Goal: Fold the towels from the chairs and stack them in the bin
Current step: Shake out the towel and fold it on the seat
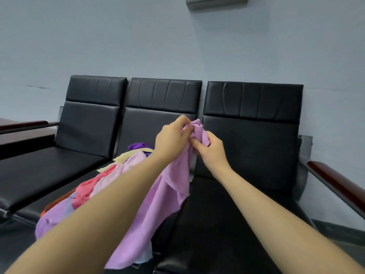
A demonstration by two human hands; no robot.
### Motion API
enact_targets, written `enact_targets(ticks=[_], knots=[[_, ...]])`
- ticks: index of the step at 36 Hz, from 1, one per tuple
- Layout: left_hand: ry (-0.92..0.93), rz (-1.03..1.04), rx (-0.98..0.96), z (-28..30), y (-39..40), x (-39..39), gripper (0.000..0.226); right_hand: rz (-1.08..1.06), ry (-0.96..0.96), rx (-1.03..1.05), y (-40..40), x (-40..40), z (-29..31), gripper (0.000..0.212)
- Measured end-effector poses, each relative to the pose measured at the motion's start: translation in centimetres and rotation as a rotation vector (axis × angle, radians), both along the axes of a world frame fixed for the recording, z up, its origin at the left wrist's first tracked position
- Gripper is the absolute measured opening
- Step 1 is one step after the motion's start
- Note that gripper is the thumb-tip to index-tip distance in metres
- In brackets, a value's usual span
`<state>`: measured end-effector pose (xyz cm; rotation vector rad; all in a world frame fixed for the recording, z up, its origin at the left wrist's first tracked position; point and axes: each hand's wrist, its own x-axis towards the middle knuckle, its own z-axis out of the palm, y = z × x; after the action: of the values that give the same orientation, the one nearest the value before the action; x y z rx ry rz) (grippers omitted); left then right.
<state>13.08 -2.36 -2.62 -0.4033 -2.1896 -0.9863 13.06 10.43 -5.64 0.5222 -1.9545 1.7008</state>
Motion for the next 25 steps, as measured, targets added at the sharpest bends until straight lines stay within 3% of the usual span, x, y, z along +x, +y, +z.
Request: enact_targets(ticks=[5, 9, 15, 21, 25], knots=[[-0.028, -0.148, -0.010, -0.7, 4.4, -0.3, 0.018, -0.153, -0.032, -0.005, 4.7, 0.4, -0.5, 0.018], [-0.168, -0.283, -0.063, -2.5, 8.3, -0.5, 0.028, -0.303, -0.081, -0.077, 8.4, 0.5, -1.5, 0.010], [-0.486, -0.278, -0.377, -6.3, 12.1, -1.8, 0.024, -0.570, -0.131, -0.198, 14.2, -0.3, -2.5, 0.018], [-0.349, -0.179, -0.489, -7.7, 16.0, -2.4, 0.026, -0.747, -0.171, -0.226, 18.5, -0.9, -4.1, 0.017], [-0.309, -0.173, -0.360, -8.0, 18.4, -2.8, 0.029, -0.829, -0.195, -0.230, 20.2, -1.2, -4.5, 0.016]])
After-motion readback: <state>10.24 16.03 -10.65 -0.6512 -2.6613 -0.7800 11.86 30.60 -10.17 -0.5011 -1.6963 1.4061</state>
